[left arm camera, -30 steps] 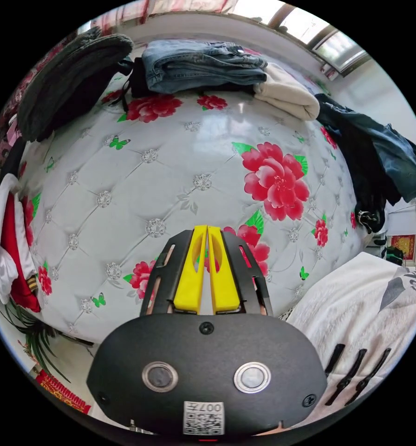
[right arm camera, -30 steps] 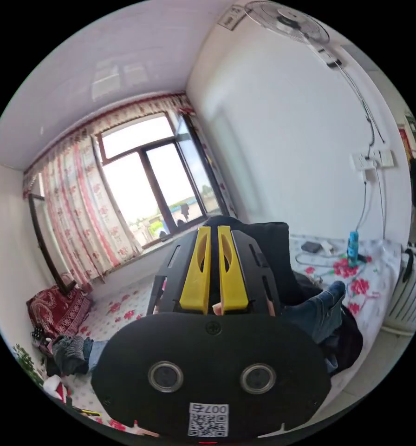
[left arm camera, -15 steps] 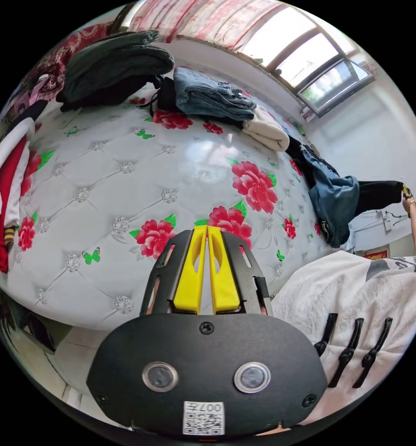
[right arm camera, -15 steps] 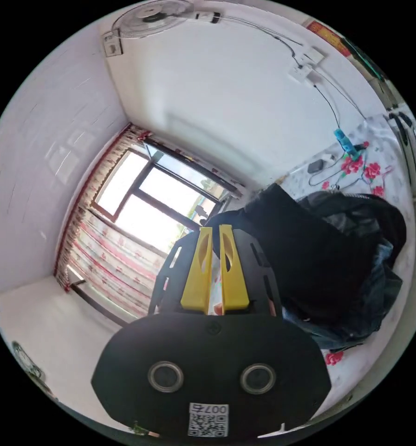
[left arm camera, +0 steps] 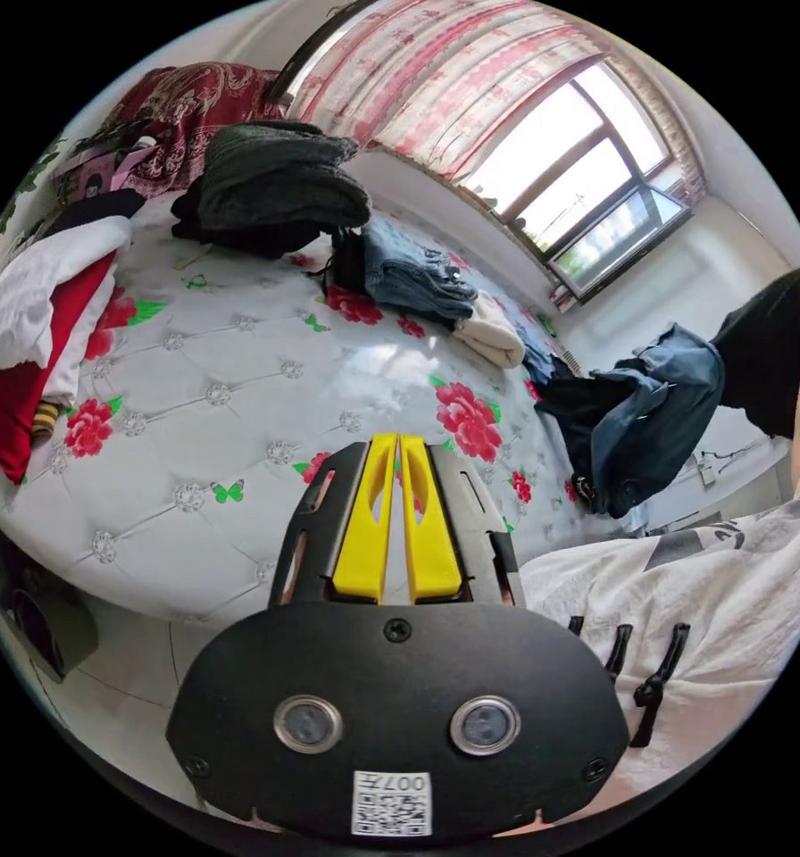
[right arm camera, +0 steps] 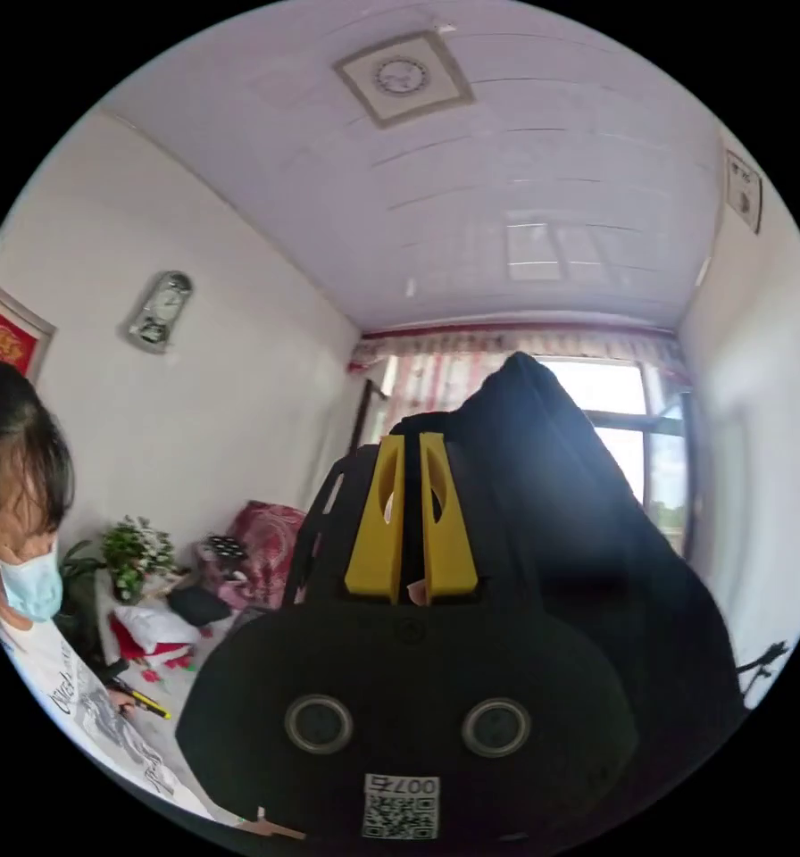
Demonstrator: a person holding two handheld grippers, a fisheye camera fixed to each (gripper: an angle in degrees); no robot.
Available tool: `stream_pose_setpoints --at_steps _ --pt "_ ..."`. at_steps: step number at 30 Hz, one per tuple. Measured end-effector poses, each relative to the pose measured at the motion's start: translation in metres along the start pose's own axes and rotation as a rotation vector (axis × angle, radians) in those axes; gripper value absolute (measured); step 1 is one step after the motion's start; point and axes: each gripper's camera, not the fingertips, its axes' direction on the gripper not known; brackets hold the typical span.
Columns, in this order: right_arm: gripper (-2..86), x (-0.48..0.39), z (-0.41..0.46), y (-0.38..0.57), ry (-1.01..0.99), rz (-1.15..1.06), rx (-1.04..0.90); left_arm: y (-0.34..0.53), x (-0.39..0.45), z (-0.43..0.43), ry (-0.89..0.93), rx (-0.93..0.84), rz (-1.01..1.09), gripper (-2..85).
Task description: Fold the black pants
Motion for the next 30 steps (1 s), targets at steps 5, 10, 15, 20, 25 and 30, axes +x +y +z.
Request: stream_pose_setpoints --at_steps 5,10,15,20,25,30 --pt "1.2 -0.066 0.150 0.113 -0.648 0.352 -0.173 -0.017 0.018 -0.005 0.156 0.074 0.104 2.3" --pt "1.6 -0.204 0.263 0.338 -0.985 0.644 -0.631 -0.014 0.009 0.006 0.206 0.054 0.061 3.4" --pt "1.8 -0.279 0.232 0.521 -0.884 0.506 -1.117 0.016 -0.032 0.030 -0.087 -0.228 -0.092 -0.4" --pt "4.6 -0.166 0.172 0.554 -0.698 0.714 -0.997 0.047 -0.077 0.004 0.023 -0.145 -0.327 0.3" --pt "10.2 -0.022 0.046 0.593 0.083 0.834 -1.030 0.030 -0.062 -0.021 -0.106 -0.140 -0.262 3.6" --pt "13.8 0.065 -0.083 0.674 0.676 1.121 -1.193 0.014 -0.029 -0.044 -0.234 -0.089 -0.214 4.8"
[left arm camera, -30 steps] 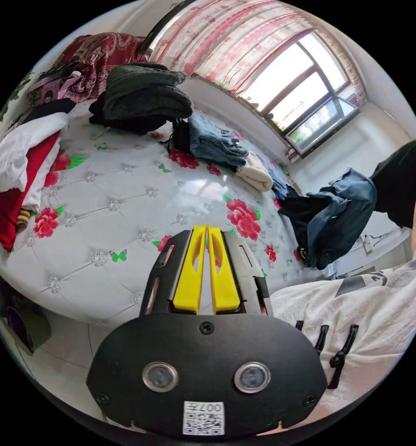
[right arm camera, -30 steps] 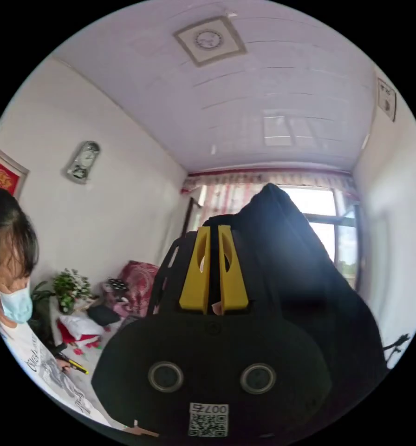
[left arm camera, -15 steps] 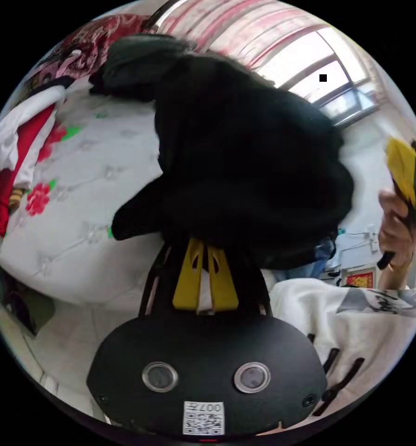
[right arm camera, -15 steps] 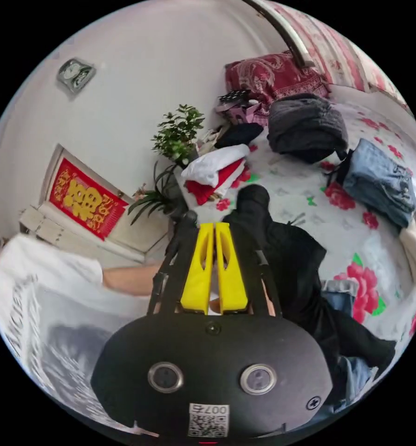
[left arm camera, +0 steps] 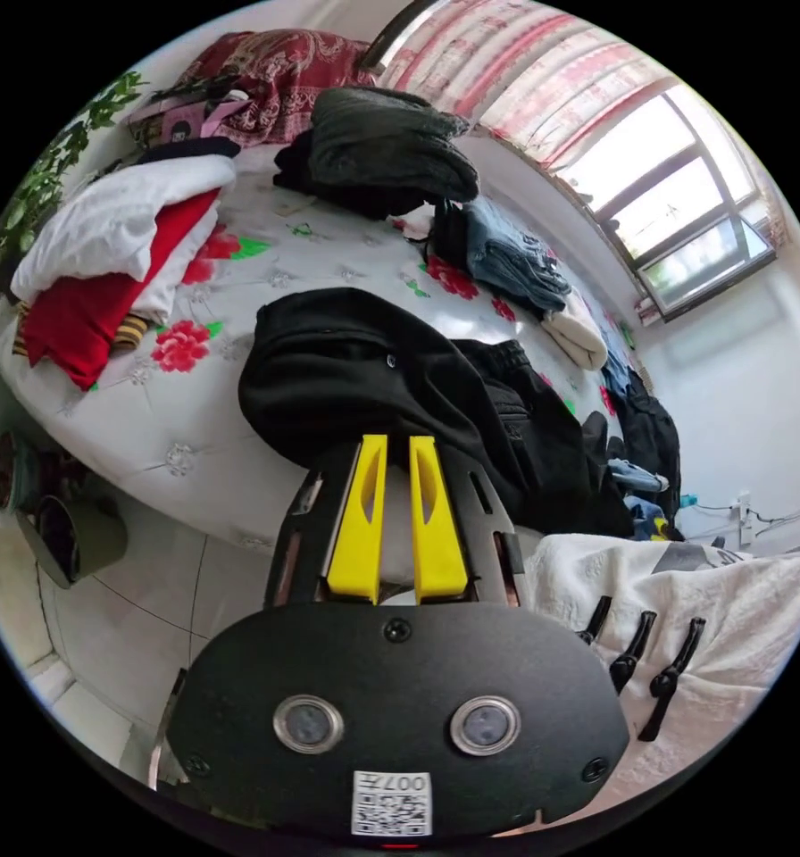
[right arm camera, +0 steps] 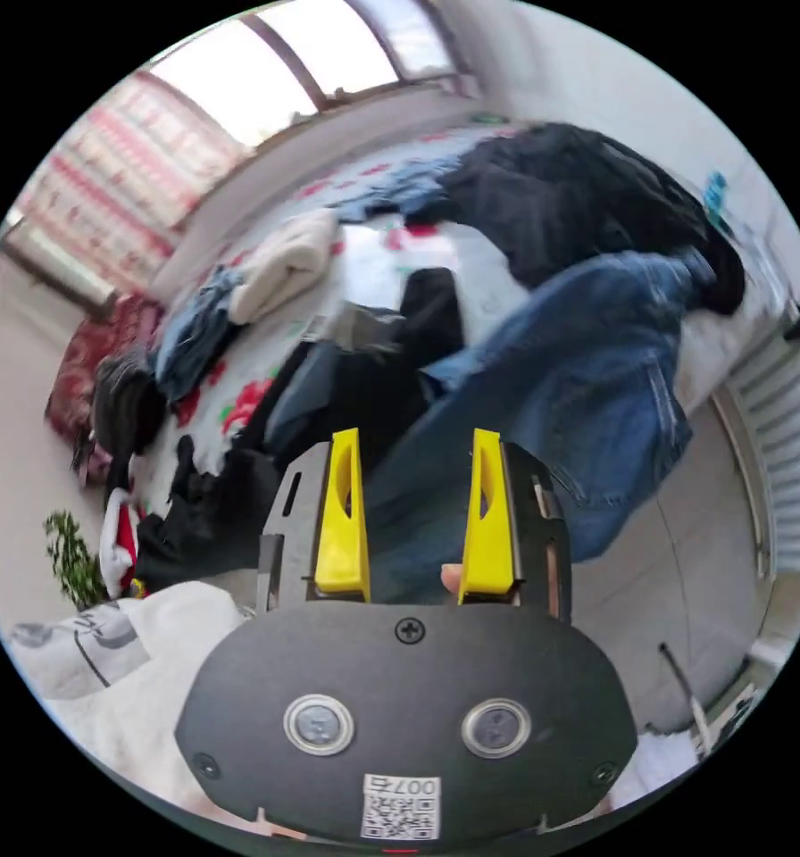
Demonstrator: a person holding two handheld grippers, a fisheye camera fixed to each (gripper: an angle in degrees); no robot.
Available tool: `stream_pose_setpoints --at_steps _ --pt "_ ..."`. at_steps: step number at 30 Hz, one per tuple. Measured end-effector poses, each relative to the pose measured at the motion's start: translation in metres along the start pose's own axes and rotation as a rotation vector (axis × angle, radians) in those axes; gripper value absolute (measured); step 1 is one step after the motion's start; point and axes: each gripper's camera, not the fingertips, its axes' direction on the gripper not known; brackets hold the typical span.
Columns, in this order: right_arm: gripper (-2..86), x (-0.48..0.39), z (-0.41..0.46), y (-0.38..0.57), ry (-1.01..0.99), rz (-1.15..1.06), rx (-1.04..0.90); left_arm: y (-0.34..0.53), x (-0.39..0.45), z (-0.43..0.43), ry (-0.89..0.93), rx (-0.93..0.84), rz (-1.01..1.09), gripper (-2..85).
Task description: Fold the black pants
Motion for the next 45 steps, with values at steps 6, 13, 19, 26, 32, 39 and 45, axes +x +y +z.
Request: stream_pose_setpoints --at_steps 6,13,19,26,32,39,45 --pt "16.4 -0.046 0.008 -0.045 -0.298 -0.138 0.061 -0.011 0.059 -0.055 -0.147 0.219 0.094 5.9" --pt "17.0 -0.078 0.047 -0.095 -0.248 -0.261 -0.061 -0.047 0.203 0.039 0.153 -0.066 0.601 15.0" --pt "16.2 -0.033 0.056 -0.092 -0.264 -0.119 -0.112 0.020 0.336 0.205 -0.241 -0.483 1.295 14.1" --pt "17.5 -0.025 0.059 -0.060 -0.154 -0.156 -0.134 -0.105 0.229 0.077 0.330 -0.201 0.538 5.8" --pt "19.7 -0.091 0.112 -0.034 0.020 -0.508 -0.312 -0.085 0.038 -0.117 0.648 0.544 -0.044 5.4" --pt "20.1 -0.168 0.189 -0.021 0.267 -0.954 -0.377 -0.020 0.012 -0.229 0.522 0.875 0.070 5.6" --pt "9.9 -0.173 0.211 -0.088 0.305 -0.914 -0.454 0.023 -0.011 -0.216 0.453 0.837 -0.021 5.6"
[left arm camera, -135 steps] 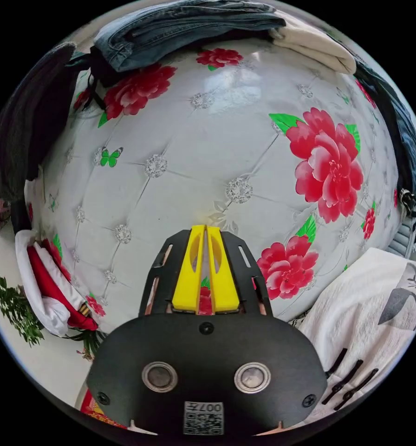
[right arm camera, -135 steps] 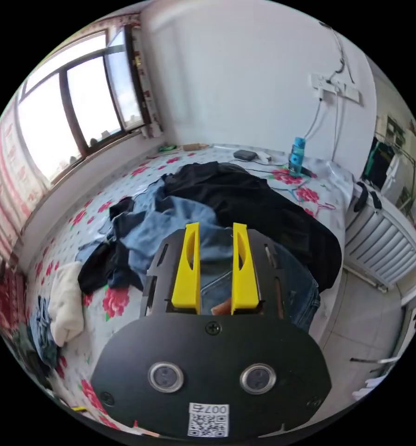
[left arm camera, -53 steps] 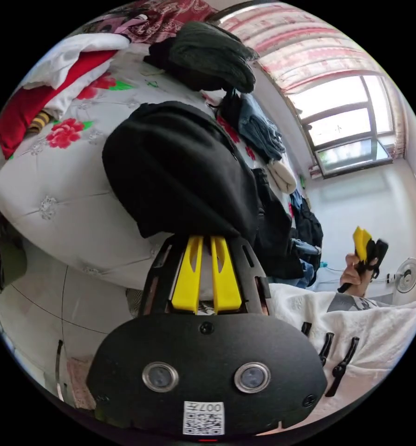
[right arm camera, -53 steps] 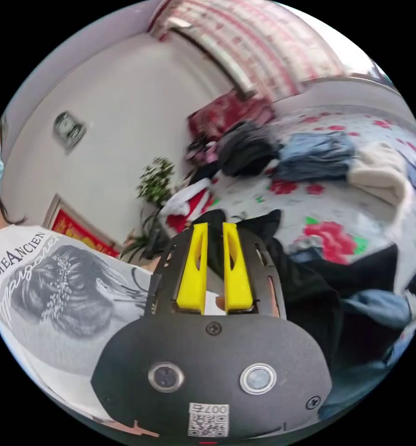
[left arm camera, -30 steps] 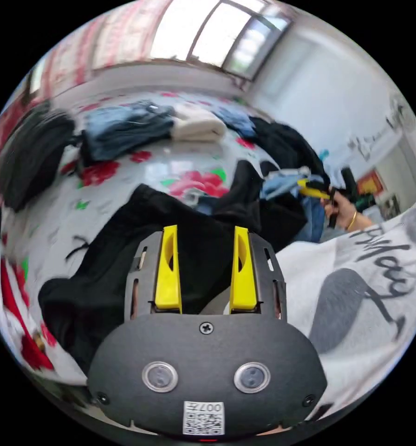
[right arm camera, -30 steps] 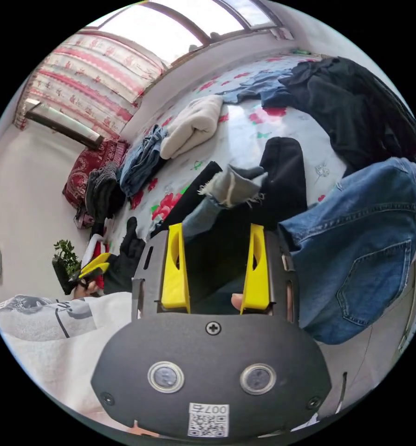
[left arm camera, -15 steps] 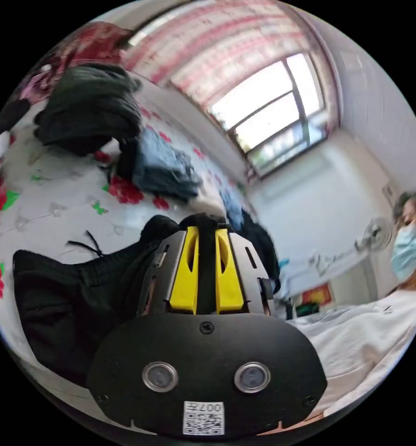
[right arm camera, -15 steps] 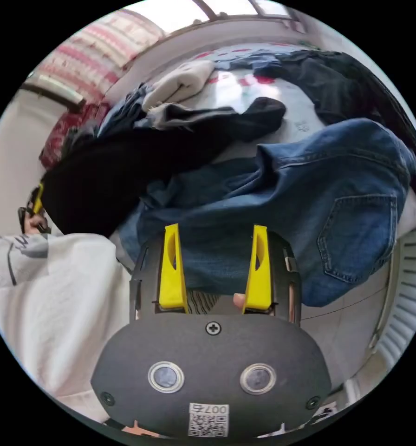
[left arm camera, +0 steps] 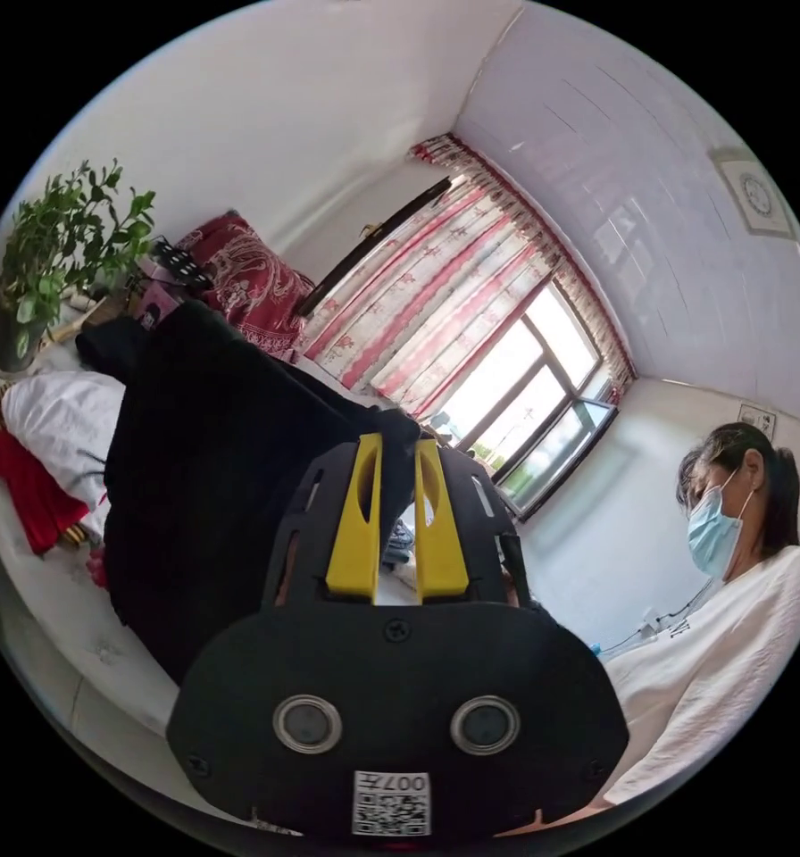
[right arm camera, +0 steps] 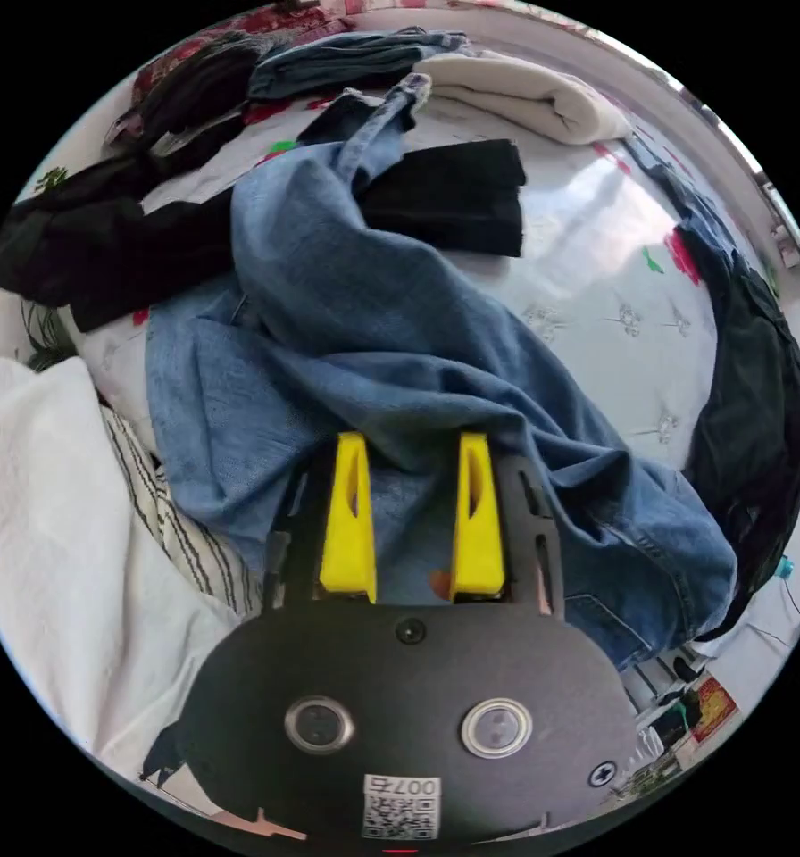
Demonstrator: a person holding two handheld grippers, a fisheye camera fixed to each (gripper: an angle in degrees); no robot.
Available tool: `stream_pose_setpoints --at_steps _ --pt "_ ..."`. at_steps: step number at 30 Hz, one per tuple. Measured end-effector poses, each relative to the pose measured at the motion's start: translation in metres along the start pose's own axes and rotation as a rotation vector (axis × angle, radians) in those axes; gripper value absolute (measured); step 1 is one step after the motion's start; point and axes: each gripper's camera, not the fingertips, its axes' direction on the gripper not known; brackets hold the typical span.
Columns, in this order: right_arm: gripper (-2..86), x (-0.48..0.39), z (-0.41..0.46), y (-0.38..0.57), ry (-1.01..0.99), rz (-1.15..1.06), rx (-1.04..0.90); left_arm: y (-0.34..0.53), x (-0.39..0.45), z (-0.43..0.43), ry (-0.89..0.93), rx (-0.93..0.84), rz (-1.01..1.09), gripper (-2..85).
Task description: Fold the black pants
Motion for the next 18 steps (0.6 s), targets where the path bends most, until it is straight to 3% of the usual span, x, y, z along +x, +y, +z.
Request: stream_pose_setpoints --at_steps 4,7,9,12,16,18 --pt "5.7 0.073 -0.026 -0.017 0.049 0.146 0.051 0.000 -0.003 -0.029 -0.074 0.056 -0.003 5.5" --pt "4.3 0.168 -0.107 -0.005 0.200 0.410 0.212 -0.002 0.002 -0.045 -0.116 0.078 0.018 5.6" --pt "4.5 0.243 -0.194 0.034 0.390 0.736 0.382 0.001 0.000 -0.050 -0.108 0.084 0.010 5.6" --pt "7.2 0.294 -0.264 0.093 0.377 1.050 0.580 0.012 -0.005 -0.052 -0.103 0.089 -0.021 5.6" --pt "11.0 0.263 -0.278 0.101 0.488 1.044 0.671 0.027 -0.012 -0.049 -0.123 0.080 -0.055 5.7" --pt "12.2 0.203 -0.257 0.081 0.429 0.826 0.773 0.030 -0.014 -0.048 -0.132 0.083 -0.068 5.7"
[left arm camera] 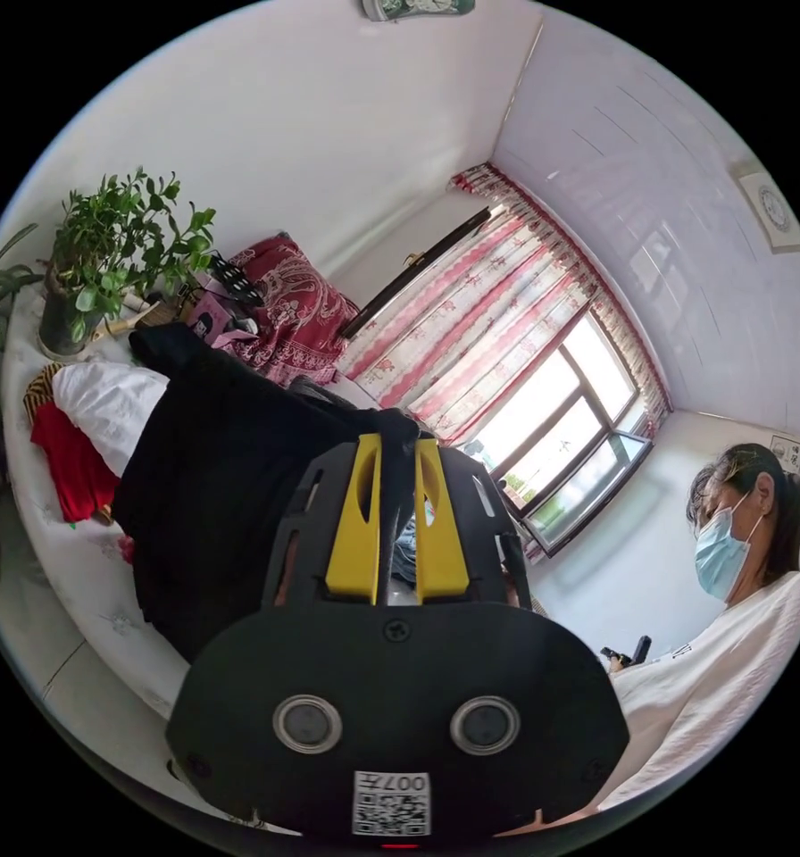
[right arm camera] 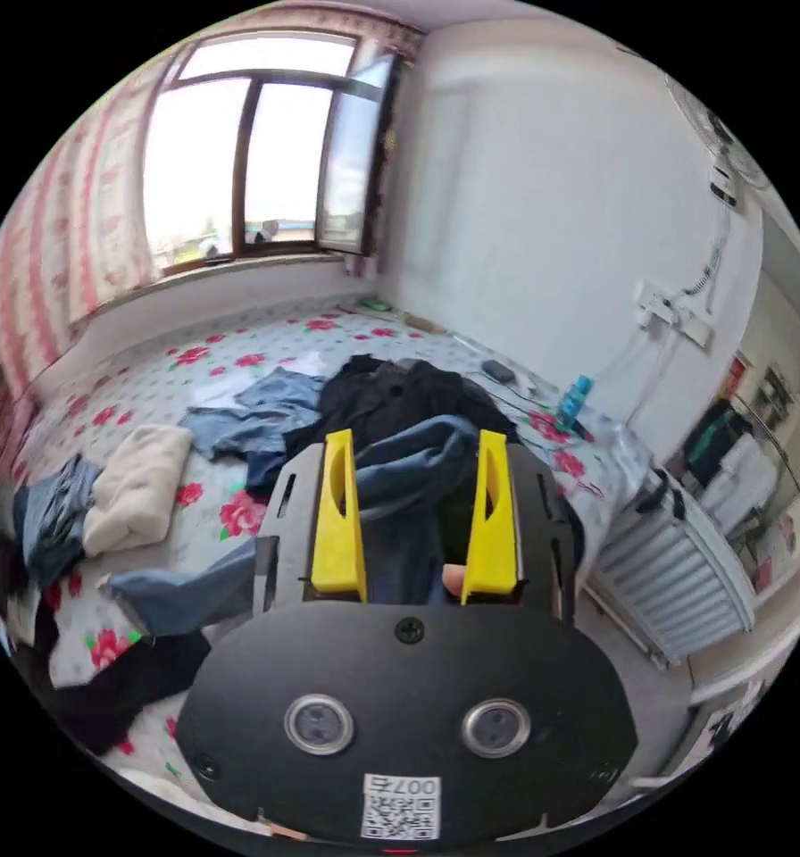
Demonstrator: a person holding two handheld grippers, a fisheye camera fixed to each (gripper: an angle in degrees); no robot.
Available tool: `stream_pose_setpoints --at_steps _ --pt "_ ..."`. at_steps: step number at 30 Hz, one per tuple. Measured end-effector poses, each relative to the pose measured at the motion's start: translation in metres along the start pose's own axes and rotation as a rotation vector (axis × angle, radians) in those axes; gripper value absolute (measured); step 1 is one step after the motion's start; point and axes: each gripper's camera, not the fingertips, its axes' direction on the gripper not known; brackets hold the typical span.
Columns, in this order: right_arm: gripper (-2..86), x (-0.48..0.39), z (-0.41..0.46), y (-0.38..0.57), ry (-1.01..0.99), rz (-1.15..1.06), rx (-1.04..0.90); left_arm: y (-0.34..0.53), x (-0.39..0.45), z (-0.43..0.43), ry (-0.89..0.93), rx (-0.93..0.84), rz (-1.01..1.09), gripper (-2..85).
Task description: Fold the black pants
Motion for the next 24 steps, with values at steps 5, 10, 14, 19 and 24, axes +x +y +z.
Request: stream_pose_setpoints --at_steps 5,10,14,19,24 --pt "13.6 -0.141 0.026 0.103 -0.274 -0.369 -0.112 0.000 0.003 0.012 -0.016 -0.006 -0.003 5.8" --pt "15.1 -0.264 0.086 0.165 -0.381 -0.828 -0.401 0.001 0.014 0.028 -0.028 -0.035 0.017 5.9" --pt "14.1 -0.329 0.138 0.212 -0.231 -1.172 -0.514 0.006 0.025 0.027 -0.060 -0.043 0.022 6.0" --pt "6.6 -0.312 0.160 0.166 -0.335 -1.127 -0.578 0.008 0.040 0.017 -0.140 -0.041 0.050 6.1" --pt "4.4 -0.147 0.160 0.004 0.104 -0.332 -0.268 0.012 0.040 0.016 -0.166 -0.022 0.032 6.0"
